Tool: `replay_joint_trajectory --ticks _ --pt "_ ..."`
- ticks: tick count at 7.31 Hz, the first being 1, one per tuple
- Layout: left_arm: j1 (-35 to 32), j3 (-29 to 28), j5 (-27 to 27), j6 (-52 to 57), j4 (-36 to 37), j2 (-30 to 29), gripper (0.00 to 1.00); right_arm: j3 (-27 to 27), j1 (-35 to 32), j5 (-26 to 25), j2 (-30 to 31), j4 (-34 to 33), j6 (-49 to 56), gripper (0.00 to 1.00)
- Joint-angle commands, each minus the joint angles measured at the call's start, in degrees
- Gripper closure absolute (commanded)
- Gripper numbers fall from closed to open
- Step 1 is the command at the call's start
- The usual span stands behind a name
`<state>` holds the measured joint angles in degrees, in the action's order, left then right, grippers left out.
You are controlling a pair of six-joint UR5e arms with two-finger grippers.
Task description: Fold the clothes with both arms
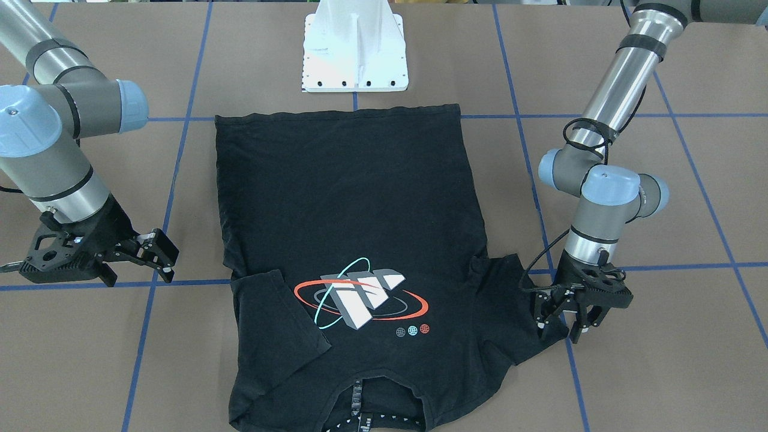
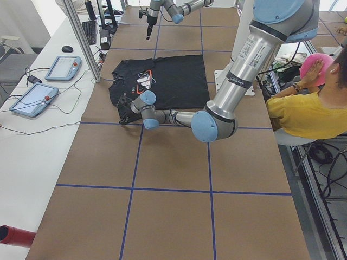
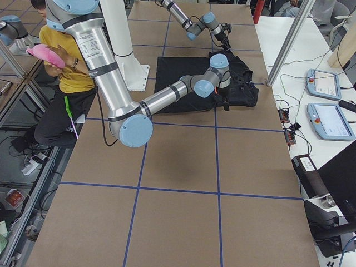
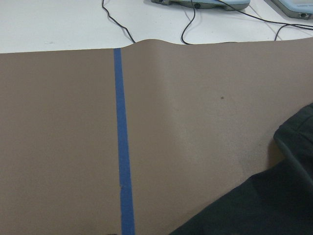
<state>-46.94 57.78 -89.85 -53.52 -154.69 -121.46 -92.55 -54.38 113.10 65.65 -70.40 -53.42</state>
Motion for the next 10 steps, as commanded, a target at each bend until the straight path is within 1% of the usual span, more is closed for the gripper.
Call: replay_joint_trajectory --ticks 1,2,4,5,7,8,9,10 --pt "0.0 0.0 -0.1 0.2 0.0 0.0 0.36 0.0 0.1 -0.2 0.0 0.0 0.0 0.0" --pt "-0.1 0.1 -0.1 0.2 -0.1 0.3 0.38 0.0 0.1 -0.2 0.0 0.0 0.0 0.0" --pt "-0.1 0.1 -0.2 0.2 -1.1 0.8 0.48 0.0 0.1 -0.2 0.0 0.0 0.0 0.0" --pt "-0.1 0.4 -0.3 0.2 -1.2 1.0 0.49 0.1 0.1 -0.2 0.0 0.0 0.0 0.0" --pt "-0.1 0.6 -0.5 0.2 -1.3 1.3 0.54 0.2 0.1 -0.2 0.0 0.0 0.0 0.0" --pt "-0.1 0.6 -0.5 0.2 -1.3 1.4 0.59 0.3 0.1 -0.3 0.0 0.0 0.0 0.0" --pt "-0.1 0.6 -0.5 0.1 -1.8 1.7 0.73 0.2 0.1 -0.3 0.0 0.1 0.0 0.0" --pt "-0.2 0.6 -0.6 0.1 -2.5 1.8 0.92 0.1 0.1 -0.3 0.0 0.1 -0.1 0.0"
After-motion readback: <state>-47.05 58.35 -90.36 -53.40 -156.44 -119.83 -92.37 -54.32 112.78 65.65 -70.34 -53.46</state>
